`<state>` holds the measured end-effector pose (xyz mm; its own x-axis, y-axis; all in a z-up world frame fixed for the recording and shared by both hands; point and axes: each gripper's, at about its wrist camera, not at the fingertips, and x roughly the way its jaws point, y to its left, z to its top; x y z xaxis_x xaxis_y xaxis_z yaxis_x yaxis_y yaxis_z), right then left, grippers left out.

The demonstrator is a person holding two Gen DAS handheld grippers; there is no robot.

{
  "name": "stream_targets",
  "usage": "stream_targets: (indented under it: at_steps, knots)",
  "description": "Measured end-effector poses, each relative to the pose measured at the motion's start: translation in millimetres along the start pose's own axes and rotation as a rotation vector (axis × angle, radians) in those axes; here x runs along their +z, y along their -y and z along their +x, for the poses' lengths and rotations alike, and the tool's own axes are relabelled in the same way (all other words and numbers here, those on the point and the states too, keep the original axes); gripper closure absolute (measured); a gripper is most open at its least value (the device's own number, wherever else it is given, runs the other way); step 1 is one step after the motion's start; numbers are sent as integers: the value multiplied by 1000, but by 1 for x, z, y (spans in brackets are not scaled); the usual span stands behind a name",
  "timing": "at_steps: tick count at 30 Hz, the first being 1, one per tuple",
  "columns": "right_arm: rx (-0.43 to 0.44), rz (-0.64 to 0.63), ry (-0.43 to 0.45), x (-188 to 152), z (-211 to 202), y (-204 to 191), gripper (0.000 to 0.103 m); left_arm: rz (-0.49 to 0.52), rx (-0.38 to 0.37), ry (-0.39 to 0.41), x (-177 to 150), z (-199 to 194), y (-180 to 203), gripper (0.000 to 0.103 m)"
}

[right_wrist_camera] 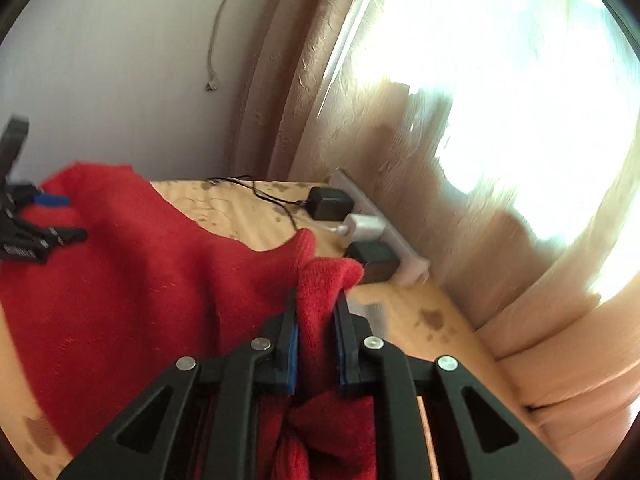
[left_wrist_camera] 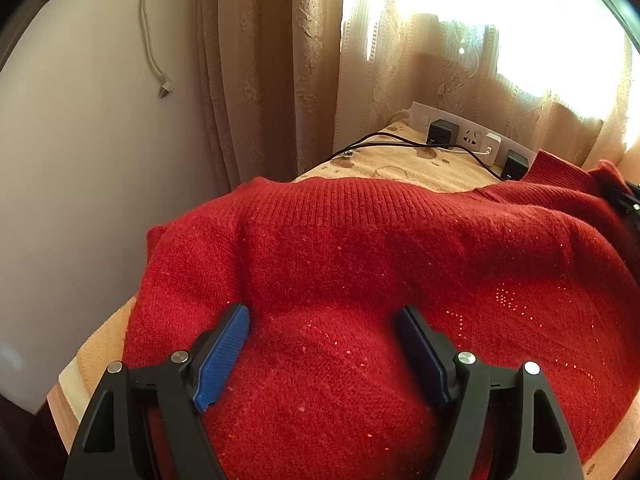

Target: Fold clothes

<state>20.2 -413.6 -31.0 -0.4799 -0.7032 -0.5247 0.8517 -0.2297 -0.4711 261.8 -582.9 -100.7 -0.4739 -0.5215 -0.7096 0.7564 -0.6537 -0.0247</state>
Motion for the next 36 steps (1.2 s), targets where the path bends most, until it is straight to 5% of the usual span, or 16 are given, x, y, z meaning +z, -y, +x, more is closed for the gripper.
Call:
stream_targets:
  at_steps: [2, 5, 6, 8, 9, 11, 15, 18, 23, 25, 27, 32, 36]
  knots:
    - [-45, -46, -91, -10, 32, -3, 87, -2, 0, 0, 0, 0, 0, 24]
    - [71, 126, -212, -32, 69, 22, 81, -4, -2, -1, 0, 0, -1, 24]
    - [95, 207, -192, -34, 67, 34, 72, -5, -3, -1, 0, 0, -1, 23]
    - [140, 353, -194, -35, 64, 58, 20, -6, -2, -1, 0, 1, -1, 23]
    - [162, 424, -200, -35, 63, 70, 12, -6, -2, -1, 0, 1, -1, 23]
    - [195, 564, -161, -36, 52, 93, 9, -6, -1, -1, 0, 1, 0, 23]
    - [299, 572, -163, -11, 60, 89, 9, -6, 4, -2, 1, 2, 1, 22]
    - [382, 559, -171, 9, 68, 82, 13, -9, 2, -3, 2, 3, 1, 21]
    - [387, 476, -363, 18, 115, 43, 62, -23, -13, -3, 1, 3, -2, 21]
    - [370, 463, -356, 15, 118, 34, 71, -24, -15, -3, 1, 3, -2, 21]
    - [314, 440, -302, 18, 105, 34, 93, -24, -16, -2, 1, 3, -2, 21]
    - [42, 314, -151, 26, 63, 40, 93, -24, -18, -2, 1, 3, -2, 21]
    - [-34, 249, -274, 5, 94, 33, 92, -19, -16, -1, 2, 3, -1, 20]
